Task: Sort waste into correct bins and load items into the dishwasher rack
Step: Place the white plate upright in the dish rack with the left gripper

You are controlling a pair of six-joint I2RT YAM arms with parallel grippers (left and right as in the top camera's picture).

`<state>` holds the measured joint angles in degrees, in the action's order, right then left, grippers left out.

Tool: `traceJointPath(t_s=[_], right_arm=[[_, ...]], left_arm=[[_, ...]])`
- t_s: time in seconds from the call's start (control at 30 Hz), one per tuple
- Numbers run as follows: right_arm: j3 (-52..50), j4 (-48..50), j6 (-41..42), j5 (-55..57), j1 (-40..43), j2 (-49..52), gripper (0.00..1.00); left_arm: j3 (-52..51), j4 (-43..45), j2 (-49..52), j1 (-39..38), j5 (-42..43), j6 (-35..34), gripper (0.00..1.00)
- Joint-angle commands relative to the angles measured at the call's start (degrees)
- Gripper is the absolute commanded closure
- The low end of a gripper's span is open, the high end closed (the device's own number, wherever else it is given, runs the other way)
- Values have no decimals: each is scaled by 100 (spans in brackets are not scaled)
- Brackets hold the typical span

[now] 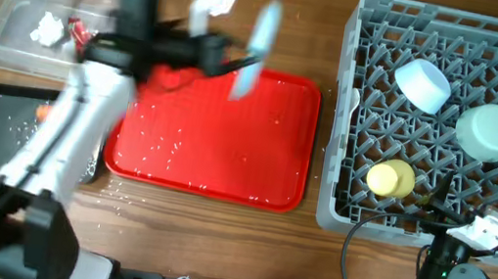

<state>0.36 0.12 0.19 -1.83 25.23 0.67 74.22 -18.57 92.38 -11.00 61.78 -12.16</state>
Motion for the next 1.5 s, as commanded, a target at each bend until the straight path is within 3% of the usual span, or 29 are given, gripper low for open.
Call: traceJointPath(t_s=[0.0,0.07,0.17,0.3,0.33,0.37,0.4,0.43,0.47,0.6,0.67,0.7,0.73,0.83,0.93,1.1,1.2,1.33,1.47], right_arm=[[-7,22,90,55,24,-46,0],[-9,22,90,52,24,-46,0],[-9,22,90,52,24,-46,1],[-7,22,90,52,24,-46,0],[-9,22,90,55,24,-46,0],[-7,22,90,55,24,-46,0],[-9,22,90,55,24,-46,0],[-9,22,90,55,24,-46,0],[-7,22,87,55,24,-46,0],[-7,22,90,55,24,-46,1],[-9,22,90,55,24,-46,0],[-7,22,90,55,24,-46,0],[-7,22,92,55,24,-46,0],[-7,22,92,55,24,-46,0],[-9,22,90,52,24,-46,0],[-7,22,90,55,24,-46,0],[-7,22,87,55,24,-46,0],[-7,22,87,55,24,-46,0],[-9,22,90,55,24,-46,0]], left_arm=[[68,2105,249,-1464,-1565,-2817,96],[68,3432,662,-2087,-2170,-3609,96],[68,4592,1443,-2555,-2664,-5246,96],[68,4660,1974,-2621,-3202,-5434,92],[68,4658,1996,-2599,-3244,-5431,83],[68,4660,2004,-2575,-3254,-5425,67],[68,4666,2002,-2531,-3248,-5386,48],[68,4660,1969,-2455,-3130,-5136,12],[68,4588,1915,-2361,-2966,-4907,0],[68,2321,1080,-1759,-2992,-3856,0],[68,619,402,-1320,-3191,-3075,0],[68,-22,149,-1154,-3414,-2826,0],[68,-1211,-343,-820,-4044,-2339,0],[68,-3274,-1456,-142,-5386,-1663,0],[68,-4509,-2599,190,-5480,-1189,0],[68,-5001,-3773,133,-5204,-1307,0],[44,-5235,-4006,125,-5707,-1128,0],[-1132,-3440,-4874,216,-6118,-310,0],[-3696,-914,-6540,612,-5803,-302,0]])
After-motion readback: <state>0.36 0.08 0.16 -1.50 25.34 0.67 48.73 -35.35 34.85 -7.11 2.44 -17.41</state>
